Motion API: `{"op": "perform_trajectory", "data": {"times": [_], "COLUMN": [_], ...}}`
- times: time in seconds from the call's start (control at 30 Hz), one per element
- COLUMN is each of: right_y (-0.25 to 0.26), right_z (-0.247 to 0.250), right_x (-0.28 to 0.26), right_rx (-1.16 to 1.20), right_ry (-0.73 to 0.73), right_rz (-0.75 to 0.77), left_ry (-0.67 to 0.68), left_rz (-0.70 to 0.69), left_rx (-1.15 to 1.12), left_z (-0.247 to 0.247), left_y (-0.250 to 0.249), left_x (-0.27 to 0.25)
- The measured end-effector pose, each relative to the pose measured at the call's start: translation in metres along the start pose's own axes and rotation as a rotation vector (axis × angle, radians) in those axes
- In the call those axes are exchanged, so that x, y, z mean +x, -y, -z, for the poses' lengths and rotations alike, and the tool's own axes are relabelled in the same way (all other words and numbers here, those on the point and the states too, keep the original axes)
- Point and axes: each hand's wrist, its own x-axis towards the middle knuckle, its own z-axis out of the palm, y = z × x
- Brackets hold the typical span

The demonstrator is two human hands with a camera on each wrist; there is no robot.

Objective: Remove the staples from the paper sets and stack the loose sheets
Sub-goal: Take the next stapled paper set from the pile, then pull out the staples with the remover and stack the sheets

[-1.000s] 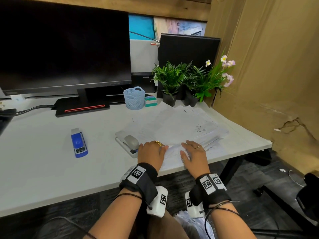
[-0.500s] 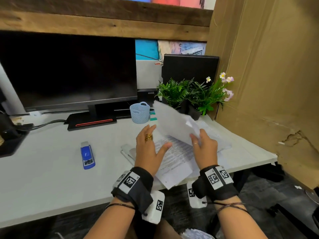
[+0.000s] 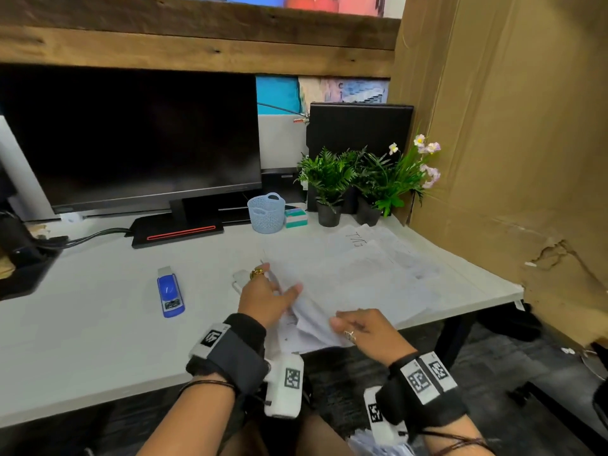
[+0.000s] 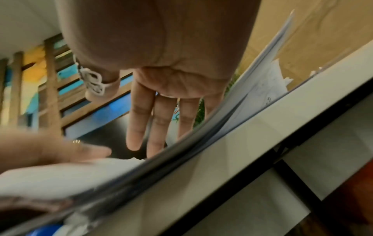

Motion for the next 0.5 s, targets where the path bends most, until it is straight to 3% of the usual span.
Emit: {"op": "perform_trajectory", "data": {"times": [0.07, 0.1, 0.2, 0.23, 0.3, 0.37, 0.5], "right_y": [-0.003, -0.006, -0.022, -0.026, -0.030, -0.032, -0.022], "right_z": [0.009, 0.016, 0.045, 0.053, 0.065, 0.066, 0.059], "right_x": [0.001, 0.003, 0.007, 0.007, 0.005, 0.004, -0.003], "right_rx": [0.093, 0.031, -0.499, -0.552, -0.393, -0.244, -0.218], "right_ry": [-0.044, -0.147, -0.609, -0.635, -0.574, -0.581, -0.740], "right_rz": [-0.037, -0.065, -0.301, -0.449, -0.615, -0.585, -0.406], "left_ry": [-0.042, -0.052, -0.068, -0.075, -0.105, -0.115, -0.085], "left_rz": [-0.028, -0.055, -0.111, -0.129, -0.168, -0.196, -0.204], "left_rx": [0.262, 0.355, 0.327, 0.286, 0.262, 0.285, 0.282], "left_z": [-0.006, -0.009, -0.012, -0.013, -0.013, -0.010, -0.005], "left_y": [0.007, 0.008, 0.018, 0.021, 0.022, 0.023, 0.032], "left_x": [0.000, -0.002, -0.002, -0.002, -0.002, -0.001, 0.009]}}
